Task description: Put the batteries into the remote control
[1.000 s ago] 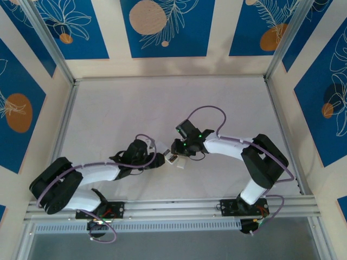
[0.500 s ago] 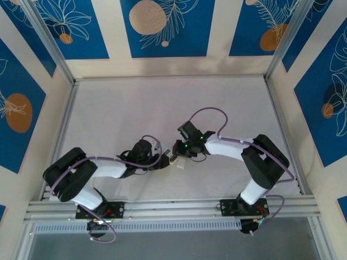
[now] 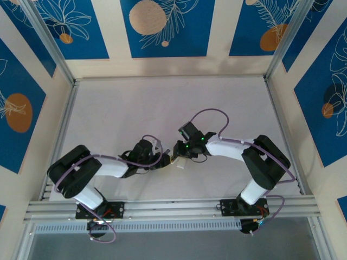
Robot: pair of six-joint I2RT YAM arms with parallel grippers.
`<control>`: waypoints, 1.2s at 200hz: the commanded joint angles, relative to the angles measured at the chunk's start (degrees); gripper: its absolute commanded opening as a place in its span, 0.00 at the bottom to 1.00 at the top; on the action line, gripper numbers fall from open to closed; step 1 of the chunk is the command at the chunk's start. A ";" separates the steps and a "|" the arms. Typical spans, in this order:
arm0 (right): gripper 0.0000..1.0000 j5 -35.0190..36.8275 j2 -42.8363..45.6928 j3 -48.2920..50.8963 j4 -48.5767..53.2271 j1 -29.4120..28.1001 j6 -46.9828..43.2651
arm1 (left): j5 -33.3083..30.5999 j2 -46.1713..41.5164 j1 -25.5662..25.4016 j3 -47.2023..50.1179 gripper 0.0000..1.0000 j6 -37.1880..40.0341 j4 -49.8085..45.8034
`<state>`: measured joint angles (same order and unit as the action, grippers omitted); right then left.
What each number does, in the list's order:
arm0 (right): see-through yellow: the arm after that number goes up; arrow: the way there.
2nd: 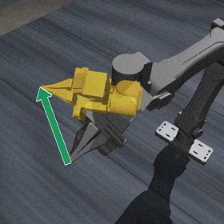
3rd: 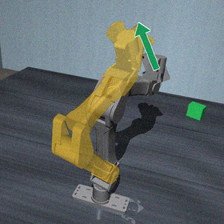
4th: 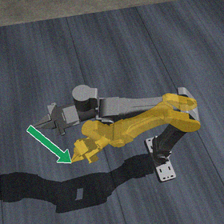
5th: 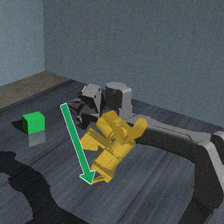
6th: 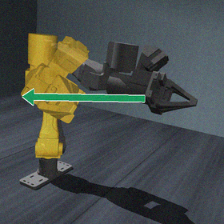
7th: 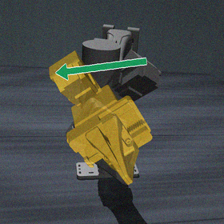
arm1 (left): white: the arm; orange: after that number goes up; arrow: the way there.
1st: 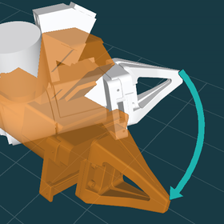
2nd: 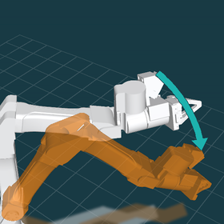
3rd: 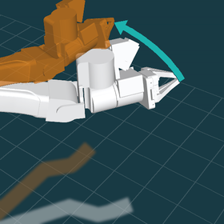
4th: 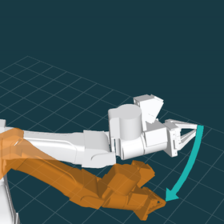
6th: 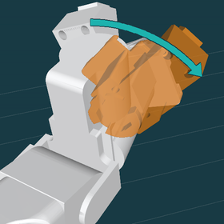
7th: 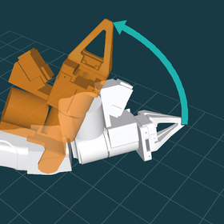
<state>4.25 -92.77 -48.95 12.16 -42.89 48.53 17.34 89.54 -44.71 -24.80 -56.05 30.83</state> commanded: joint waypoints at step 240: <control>0.38 -2.32 3.45 2.07 -3.40 2.03 -1.11 | -5.13 0.90 -0.33 -4.46 0.29 1.03 -15.40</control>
<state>4.08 -91.29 -47.92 10.92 -42.44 49.23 16.05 90.70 -44.77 -29.43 -57.71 22.50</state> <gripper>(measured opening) 0.336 0.288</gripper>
